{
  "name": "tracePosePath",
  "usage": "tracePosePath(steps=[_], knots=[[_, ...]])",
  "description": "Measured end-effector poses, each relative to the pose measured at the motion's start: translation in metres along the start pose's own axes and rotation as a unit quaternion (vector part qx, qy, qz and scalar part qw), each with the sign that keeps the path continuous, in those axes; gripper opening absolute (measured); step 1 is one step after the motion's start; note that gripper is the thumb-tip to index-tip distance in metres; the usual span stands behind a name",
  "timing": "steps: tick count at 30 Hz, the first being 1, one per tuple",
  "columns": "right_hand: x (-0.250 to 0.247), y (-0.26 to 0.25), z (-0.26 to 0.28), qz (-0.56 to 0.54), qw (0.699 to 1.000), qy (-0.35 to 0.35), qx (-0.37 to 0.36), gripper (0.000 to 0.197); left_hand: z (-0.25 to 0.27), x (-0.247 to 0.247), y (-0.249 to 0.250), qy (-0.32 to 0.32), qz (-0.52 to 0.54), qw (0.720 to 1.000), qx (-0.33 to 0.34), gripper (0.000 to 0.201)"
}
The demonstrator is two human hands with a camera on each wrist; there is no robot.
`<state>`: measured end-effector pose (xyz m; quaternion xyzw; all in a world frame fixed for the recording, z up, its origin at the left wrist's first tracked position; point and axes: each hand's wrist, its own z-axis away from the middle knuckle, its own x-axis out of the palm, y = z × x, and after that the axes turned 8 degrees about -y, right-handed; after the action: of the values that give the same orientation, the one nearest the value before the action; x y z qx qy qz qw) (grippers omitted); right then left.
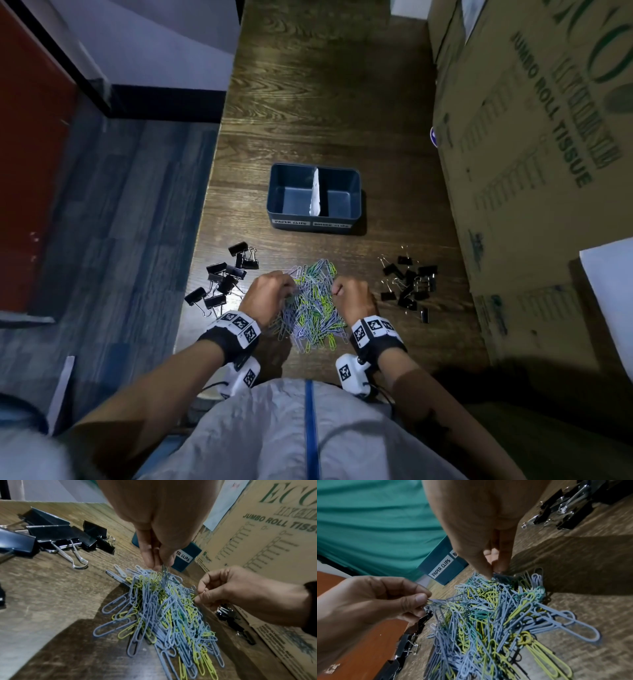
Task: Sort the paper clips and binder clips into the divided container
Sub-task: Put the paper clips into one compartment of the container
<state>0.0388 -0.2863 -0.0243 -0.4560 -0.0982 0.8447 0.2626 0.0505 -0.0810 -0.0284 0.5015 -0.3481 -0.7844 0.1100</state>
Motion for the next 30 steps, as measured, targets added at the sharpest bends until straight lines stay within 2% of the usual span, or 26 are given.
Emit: tracePosePath(steps=[4,11,18,23,26,30], knots=[[-0.005,-0.006,0.004,0.014,1.000,0.000,0.015,0.025,0.000,-0.014,0.008,0.012,0.001,1.000,0.017,0.013],[-0.023,-0.011,0.002,0.019,0.999,-0.024,-0.033,0.018,-0.010,-0.081,0.041,0.065,-0.006,0.996,0.066,0.012],[-0.061,-0.025,0.003,-0.002,0.997,-0.020,-0.076,0.015,-0.029,-0.157,0.070,0.144,-0.006,0.988,0.049,0.011],[-0.096,-0.045,0.005,-0.026,0.994,-0.022,-0.106,0.008,-0.044,-0.204,0.095,0.214,-0.010,0.973,0.084,0.008],[-0.117,-0.058,0.004,-0.014,0.989,-0.012,-0.150,0.010,-0.054,-0.229,0.107,0.256,-0.004,0.961,0.102,0.007],[-0.141,-0.076,0.008,0.011,0.986,0.009,-0.166,0.012,-0.070,-0.256,0.121,0.302,0.005,0.945,0.127,0.007]])
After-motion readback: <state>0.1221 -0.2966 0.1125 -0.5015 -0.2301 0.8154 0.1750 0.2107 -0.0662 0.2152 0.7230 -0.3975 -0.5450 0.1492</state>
